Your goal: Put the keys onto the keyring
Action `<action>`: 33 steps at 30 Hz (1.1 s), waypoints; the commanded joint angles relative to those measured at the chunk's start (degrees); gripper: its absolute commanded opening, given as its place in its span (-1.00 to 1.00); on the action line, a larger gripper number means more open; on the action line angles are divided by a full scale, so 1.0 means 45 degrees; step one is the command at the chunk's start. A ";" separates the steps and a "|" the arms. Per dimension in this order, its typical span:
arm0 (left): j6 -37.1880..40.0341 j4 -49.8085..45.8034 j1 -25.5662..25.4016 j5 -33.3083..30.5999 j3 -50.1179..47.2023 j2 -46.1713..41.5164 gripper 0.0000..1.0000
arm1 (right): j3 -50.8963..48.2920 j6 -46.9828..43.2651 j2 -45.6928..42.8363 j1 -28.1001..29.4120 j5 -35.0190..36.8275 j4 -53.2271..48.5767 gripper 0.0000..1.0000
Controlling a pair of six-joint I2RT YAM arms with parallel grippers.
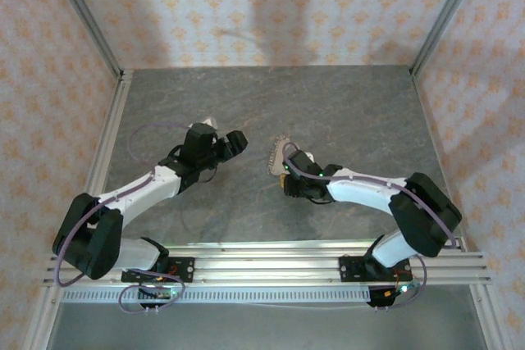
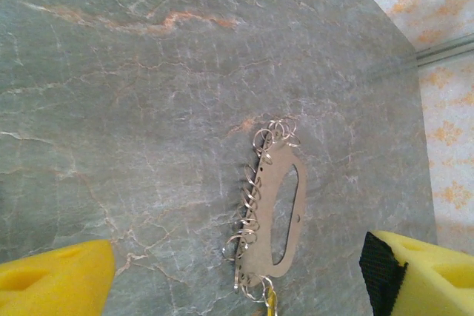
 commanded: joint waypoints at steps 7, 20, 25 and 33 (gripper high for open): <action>-0.0086 0.0588 -0.0233 0.0487 0.0426 0.0408 0.75 | 0.0854 -0.0214 0.1200 0.0075 -0.0087 0.0852 -0.18; -0.0107 0.0629 -0.0378 0.0572 0.0556 0.0611 0.75 | 0.1233 -0.0276 0.1994 0.0092 -0.0012 0.1016 -0.19; -0.0105 0.0630 -0.0417 0.0582 0.0654 0.0702 0.75 | 0.1299 -0.0278 0.1965 0.0094 -0.0087 0.0963 -0.25; -0.0087 0.0598 -0.0481 0.0563 0.0734 0.0755 0.75 | 0.1085 -0.0284 0.1494 0.0094 -0.0147 0.0838 -0.49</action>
